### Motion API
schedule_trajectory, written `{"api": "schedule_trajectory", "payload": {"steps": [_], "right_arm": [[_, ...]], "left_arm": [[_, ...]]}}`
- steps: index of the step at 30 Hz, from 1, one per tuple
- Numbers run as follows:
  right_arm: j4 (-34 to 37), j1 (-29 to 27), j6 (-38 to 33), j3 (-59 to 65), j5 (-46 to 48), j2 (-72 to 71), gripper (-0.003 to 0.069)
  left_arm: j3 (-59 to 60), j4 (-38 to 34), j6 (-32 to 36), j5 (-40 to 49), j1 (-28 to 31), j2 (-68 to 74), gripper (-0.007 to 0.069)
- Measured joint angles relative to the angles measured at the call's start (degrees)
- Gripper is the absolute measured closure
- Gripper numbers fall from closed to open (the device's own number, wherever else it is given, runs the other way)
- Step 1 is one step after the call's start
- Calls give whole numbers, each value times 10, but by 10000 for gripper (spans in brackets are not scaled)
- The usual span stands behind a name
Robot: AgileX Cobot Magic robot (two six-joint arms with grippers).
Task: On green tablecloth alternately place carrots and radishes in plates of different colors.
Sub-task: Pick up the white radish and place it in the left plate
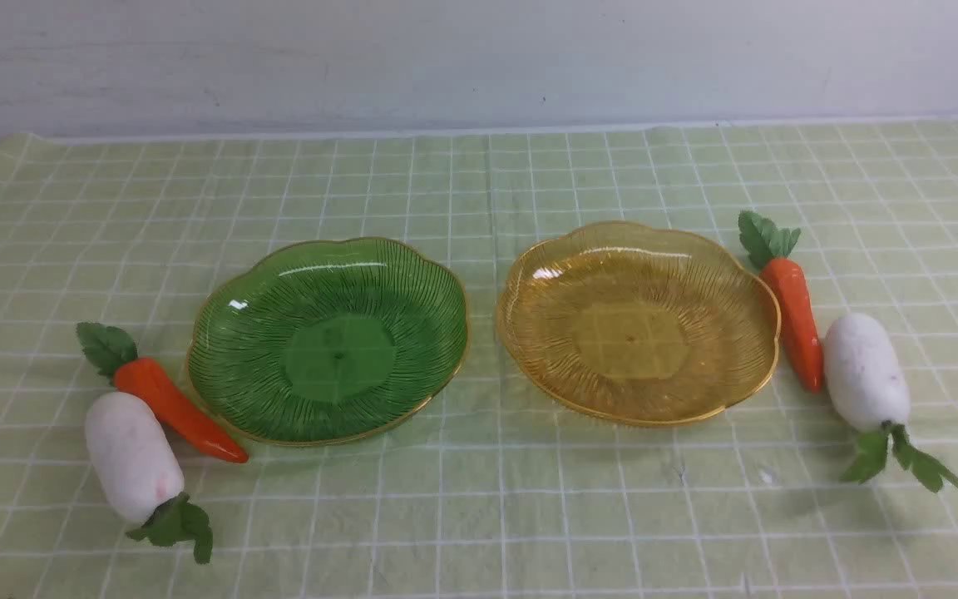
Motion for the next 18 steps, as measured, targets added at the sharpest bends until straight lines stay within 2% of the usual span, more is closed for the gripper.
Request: {"api": "schedule_trajectory", "payload": {"steps": [13, 18], "right_arm": [[0, 0, 0, 0, 0, 0, 673], [0, 0, 0, 0, 0, 0, 673]], "left_arm": [[0, 14, 3, -6, 0, 0, 632], [1, -51, -61, -64, 0, 0, 632]]}}
